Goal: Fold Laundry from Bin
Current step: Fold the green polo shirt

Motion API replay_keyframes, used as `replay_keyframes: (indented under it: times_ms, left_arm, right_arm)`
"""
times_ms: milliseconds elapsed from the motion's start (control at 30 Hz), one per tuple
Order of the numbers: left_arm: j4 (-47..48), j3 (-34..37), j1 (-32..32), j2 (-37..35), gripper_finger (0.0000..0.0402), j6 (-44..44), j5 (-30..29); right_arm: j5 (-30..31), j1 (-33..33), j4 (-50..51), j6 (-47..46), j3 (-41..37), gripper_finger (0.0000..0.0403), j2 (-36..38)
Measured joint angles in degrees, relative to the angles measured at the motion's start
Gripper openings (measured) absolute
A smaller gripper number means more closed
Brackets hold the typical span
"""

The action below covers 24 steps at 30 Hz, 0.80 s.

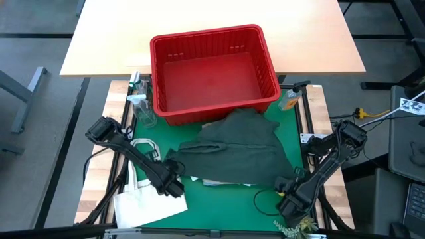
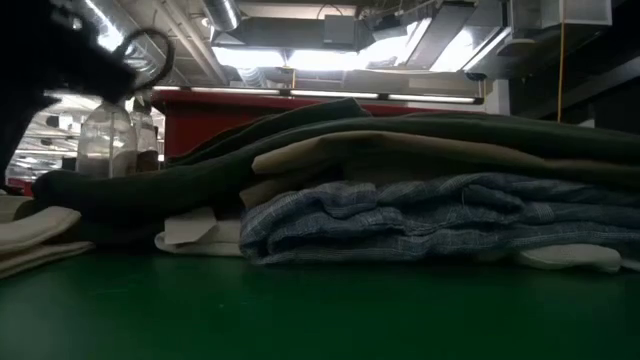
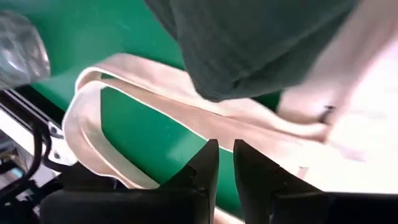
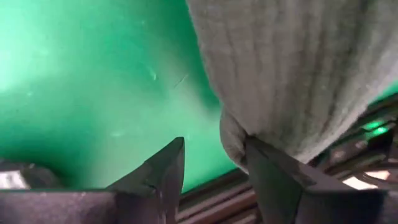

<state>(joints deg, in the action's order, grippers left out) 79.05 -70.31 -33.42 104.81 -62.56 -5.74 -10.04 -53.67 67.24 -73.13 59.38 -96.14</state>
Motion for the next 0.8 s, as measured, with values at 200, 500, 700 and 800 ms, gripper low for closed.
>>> replay_keyframes:
  times_ms: [200, 500, 700, 800]
  left_arm:
    - [2.89, -5.91, -0.56, -0.04, 0.0041, 0.39, -1.35]
    - [2.00, -8.58, 0.00, -0.07, 0.0044, -1.16, -2.73]
    - [-2.19, -8.58, 2.01, -0.07, 0.0090, -1.37, -5.33]
    - [-4.40, -8.60, 3.68, -0.09, 0.0119, -1.30, -6.47]
  right_arm:
    - [1.92, 0.02, 6.30, 1.51, 5.10, 0.0170, 0.02]
    - [1.01, 0.07, 11.11, 3.42, 11.48, 0.0170, 0.04]
    - [2.70, 0.07, 12.90, 6.07, 15.35, 0.0170, 0.04]
    - [4.58, 0.07, 12.87, 6.15, 16.73, 0.0170, 0.04]
